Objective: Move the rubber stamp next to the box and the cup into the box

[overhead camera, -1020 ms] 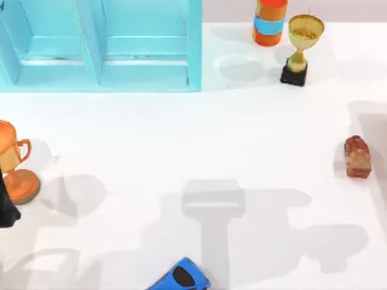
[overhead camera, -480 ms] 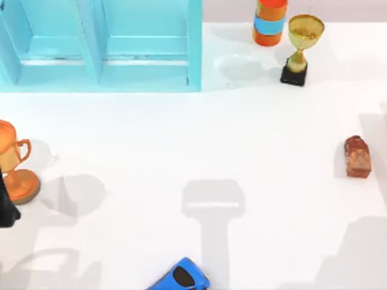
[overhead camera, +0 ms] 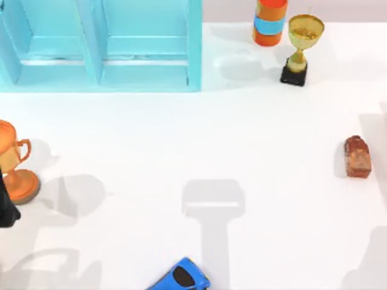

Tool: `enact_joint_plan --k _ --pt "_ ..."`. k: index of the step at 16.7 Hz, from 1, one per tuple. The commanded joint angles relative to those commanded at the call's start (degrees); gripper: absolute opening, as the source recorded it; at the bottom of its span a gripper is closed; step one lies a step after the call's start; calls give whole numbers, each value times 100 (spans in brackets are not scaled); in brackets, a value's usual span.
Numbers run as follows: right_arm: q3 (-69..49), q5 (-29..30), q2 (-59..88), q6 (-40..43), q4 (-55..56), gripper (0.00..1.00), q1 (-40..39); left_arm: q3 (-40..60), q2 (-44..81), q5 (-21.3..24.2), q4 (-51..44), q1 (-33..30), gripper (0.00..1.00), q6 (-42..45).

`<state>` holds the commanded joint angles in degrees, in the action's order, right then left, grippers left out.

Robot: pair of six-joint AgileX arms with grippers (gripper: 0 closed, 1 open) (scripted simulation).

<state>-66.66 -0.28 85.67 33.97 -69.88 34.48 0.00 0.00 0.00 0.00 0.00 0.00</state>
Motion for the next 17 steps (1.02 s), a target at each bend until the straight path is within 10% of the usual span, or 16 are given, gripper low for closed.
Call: enact_joint_plan --k 14,17 --pt "1191 -4 317 -11 1531 0 -1 0 0 0 0 0 100 0" --pt "1191 -4 317 -11 1531 23 -1 0 0 0 0 0 100 0"
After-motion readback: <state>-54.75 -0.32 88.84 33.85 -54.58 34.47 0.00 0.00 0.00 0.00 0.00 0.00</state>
